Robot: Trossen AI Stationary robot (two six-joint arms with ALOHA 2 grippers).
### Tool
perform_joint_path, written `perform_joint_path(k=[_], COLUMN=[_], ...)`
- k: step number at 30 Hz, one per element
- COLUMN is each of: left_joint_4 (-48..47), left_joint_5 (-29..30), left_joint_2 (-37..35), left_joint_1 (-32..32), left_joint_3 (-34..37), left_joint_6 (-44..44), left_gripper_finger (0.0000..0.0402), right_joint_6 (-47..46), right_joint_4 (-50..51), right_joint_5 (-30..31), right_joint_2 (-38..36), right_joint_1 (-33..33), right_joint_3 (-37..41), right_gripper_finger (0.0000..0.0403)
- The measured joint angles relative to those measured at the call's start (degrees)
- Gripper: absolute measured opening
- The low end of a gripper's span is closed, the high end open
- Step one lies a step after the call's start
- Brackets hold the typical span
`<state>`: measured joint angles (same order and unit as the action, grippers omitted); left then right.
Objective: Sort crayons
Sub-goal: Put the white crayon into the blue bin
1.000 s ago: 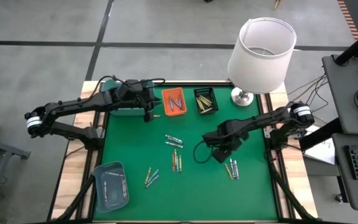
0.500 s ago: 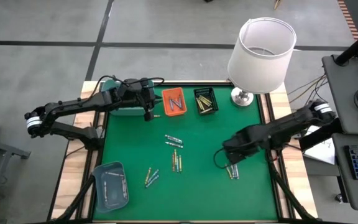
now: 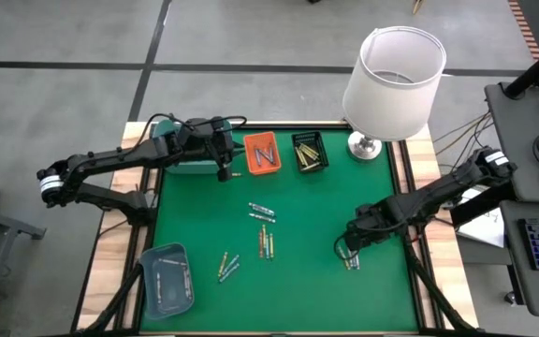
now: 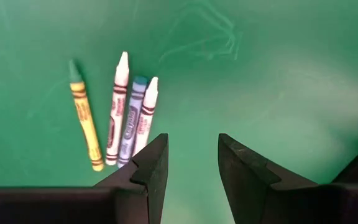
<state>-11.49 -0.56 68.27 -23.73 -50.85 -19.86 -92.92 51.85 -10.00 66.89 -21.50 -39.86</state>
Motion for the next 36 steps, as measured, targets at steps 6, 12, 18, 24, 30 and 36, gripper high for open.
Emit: perform_joint_path(k=[6, 12, 18, 24, 30, 36], left_joint_4=[0.0, 0.0, 0.0, 0.0, 0.0, 0.0], left_joint_5=[0.0, 0.0, 0.0, 0.0, 0.0, 0.0], left_joint_2=[0.0, 0.0, 0.0, 0.0, 0.0, 0.0], left_joint_1=[0.0, 0.0, 0.0, 0.0, 0.0, 0.0], left_joint_3=[0.0, 0.0, 0.0, 0.0, 0.0, 0.0], left_joint_6=[0.6, 1.4, 1.4, 1.4, 1.4, 1.5], left_gripper_finger=[0.0043, 0.0043, 0.0043, 0.0043, 0.0043, 0.0043], right_joint_6=[0.0, -2.4, -4.6, -4.7, -3.9, -3.1], right_joint_4=[-1.3, -2.1, -4.8, -7.0, -8.5, -9.5], right_joint_5=[0.0, 1.0, 4.6, 7.7, 7.6, 7.3], right_joint_2=[1.1, 1.2, 1.5, 3.5, 7.8, 10.6], right_joint_1=[-2.7, -4.6, -5.2, -5.1, -5.1, -5.1], right_joint_3=[0.1, 0.2, 0.6, 0.8, 0.8, 0.8], right_gripper_finger=[0.0127, 0.0127, 0.0127, 0.0127, 0.0127, 0.0127])
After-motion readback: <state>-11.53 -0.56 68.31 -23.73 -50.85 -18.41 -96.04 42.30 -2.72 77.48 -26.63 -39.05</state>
